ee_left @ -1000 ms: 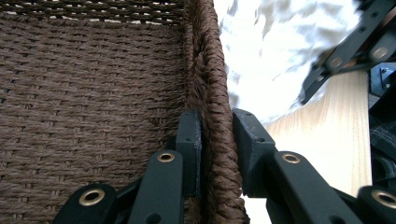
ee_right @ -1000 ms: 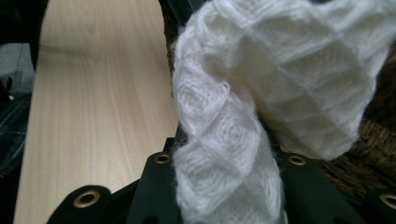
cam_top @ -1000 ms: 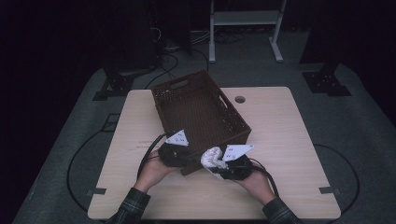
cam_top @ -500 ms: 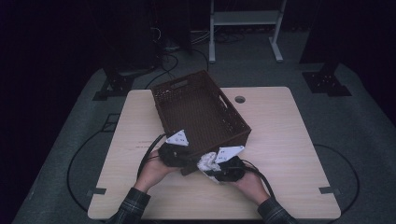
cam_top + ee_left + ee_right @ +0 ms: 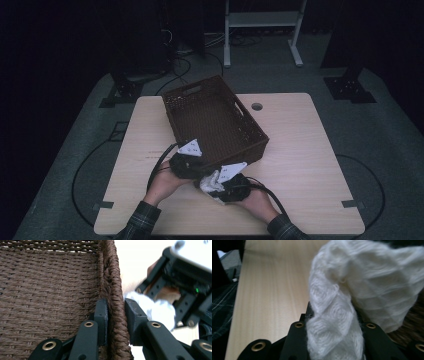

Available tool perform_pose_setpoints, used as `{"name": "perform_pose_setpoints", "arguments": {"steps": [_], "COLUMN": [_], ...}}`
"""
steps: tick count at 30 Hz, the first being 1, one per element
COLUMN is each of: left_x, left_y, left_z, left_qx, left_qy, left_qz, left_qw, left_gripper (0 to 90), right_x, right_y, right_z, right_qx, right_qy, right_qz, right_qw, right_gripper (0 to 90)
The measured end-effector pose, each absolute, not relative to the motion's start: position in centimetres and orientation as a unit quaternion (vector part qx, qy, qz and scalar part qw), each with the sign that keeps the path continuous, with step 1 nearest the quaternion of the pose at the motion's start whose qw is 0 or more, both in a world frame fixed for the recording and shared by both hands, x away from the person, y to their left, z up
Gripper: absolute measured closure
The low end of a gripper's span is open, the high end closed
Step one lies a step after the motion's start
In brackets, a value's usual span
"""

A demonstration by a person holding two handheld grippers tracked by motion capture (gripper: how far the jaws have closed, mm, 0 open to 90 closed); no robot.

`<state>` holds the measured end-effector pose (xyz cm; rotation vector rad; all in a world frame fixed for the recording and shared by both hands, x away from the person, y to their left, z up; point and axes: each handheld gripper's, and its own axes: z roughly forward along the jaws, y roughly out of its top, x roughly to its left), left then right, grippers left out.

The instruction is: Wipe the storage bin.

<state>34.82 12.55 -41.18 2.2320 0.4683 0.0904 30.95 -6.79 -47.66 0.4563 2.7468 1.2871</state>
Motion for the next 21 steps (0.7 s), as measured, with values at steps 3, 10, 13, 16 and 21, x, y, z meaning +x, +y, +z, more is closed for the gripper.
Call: {"name": "perform_pose_setpoints", "arguments": {"steps": [3,10,13,16,21], "left_x": [34.9,34.9,34.9,35.0,34.9], "left_y": [12.6,12.7,12.7,12.7,12.6], "left_z": [-41.1,-41.1,-41.1,-41.1,-41.1], "left_qx": [0.892,0.892,0.892,0.893,0.891], "left_qy": [0.181,0.181,0.181,0.179,0.182], "left_qz": [0.038,0.038,0.038,0.039,0.038], "left_qw": [0.413,0.412,0.412,0.412,0.414], "left_gripper": [72.2,72.2,72.2,72.1,72.1], "right_x": [30.5,29.4,29.1,29.0,28.9], "right_y": [-6.2,-7.4,-8.8,-10.3,-12.5], "right_z": [-48.0,-47.0,-46.5,-46.2,-45.7], "right_qx": [0.135,0.139,0.15,0.162,0.177], "right_qy": [0.899,0.892,0.888,0.884,0.878], "right_qz": [0.416,0.43,0.433,0.437,0.441], "right_qw": [0.029,0.028,0.037,0.044,0.06], "right_gripper": [69.7,69.6,69.6,69.5,69.5]}}
